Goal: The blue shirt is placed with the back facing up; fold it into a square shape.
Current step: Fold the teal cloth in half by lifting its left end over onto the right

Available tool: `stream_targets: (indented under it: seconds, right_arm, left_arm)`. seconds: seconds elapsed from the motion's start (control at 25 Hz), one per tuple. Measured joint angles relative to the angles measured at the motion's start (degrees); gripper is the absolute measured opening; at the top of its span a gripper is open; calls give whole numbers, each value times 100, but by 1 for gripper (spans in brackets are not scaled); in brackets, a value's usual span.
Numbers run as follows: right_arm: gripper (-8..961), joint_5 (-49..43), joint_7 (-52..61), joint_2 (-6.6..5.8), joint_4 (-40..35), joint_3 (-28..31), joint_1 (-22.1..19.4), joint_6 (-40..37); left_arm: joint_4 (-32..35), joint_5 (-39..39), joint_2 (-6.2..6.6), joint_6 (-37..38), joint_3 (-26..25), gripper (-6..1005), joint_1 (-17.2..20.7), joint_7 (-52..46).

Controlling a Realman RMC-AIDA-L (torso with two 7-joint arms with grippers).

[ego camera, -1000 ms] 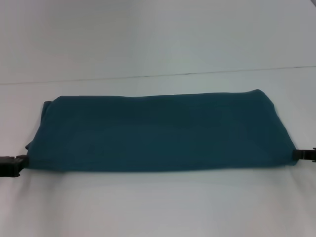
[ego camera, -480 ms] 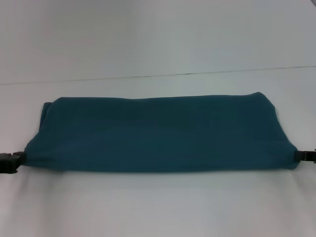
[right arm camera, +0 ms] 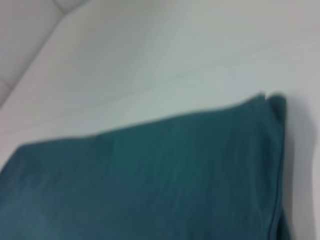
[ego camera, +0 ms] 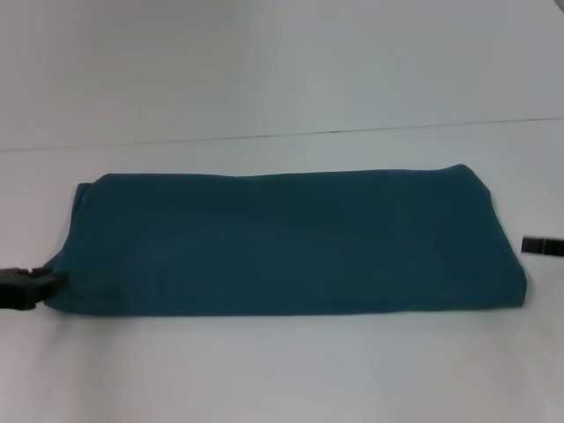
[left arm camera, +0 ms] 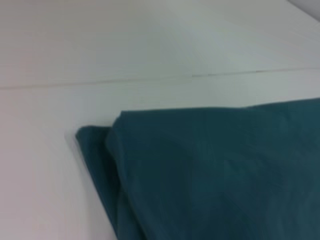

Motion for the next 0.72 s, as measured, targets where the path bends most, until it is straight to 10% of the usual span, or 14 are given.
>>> stream_targets:
  seconds: [0.32,0.44,0.72]
  right_arm:
    - [463,673,-394,-20,-54,259,-30,-193]
    - [709,767,-526,-19,-28,251,33,-172]
    - [895,772,-543,-65,-55,218,283,-152]
  left_arm:
    - [162,-15,41,50,-417,359,5,-583]
    - [141,-9,68,188,-509,609,25,-818]
    - [147,168,139,950,-824,813,9,-1446]
